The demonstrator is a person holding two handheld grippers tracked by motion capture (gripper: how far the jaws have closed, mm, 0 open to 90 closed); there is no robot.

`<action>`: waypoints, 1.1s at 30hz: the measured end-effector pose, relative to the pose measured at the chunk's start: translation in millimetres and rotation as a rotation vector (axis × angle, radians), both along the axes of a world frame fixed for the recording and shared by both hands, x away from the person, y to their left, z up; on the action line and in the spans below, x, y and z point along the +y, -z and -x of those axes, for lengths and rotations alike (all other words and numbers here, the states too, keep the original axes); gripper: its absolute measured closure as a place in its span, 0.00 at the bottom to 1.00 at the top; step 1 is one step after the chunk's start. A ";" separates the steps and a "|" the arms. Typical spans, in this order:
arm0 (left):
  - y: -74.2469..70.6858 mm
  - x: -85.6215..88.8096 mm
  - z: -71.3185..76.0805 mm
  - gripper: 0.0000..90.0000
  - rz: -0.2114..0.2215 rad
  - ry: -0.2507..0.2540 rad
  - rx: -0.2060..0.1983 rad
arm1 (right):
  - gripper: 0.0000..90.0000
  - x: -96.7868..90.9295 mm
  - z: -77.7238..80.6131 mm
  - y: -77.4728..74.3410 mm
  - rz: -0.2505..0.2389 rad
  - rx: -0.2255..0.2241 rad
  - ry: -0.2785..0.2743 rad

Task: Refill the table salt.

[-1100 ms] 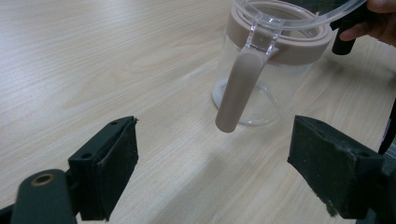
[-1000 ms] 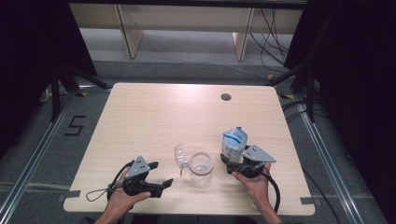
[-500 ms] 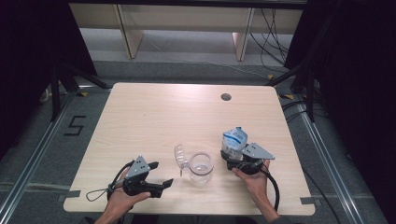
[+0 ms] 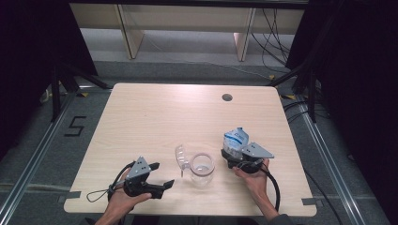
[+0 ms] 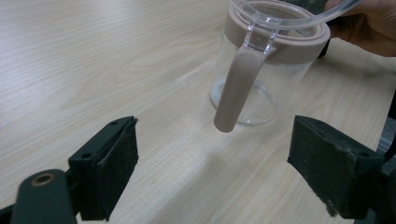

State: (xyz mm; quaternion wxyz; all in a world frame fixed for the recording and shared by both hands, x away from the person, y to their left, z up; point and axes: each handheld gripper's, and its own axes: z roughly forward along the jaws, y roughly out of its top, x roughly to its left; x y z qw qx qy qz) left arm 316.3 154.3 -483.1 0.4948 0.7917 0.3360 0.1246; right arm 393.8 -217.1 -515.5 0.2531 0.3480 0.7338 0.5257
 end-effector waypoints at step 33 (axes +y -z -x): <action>0.4 -1.5 1.5 0.17 0.020 -0.016 0.011 | 0.51 5.4 -12.5 -8.5 0.168 -0.094 -0.199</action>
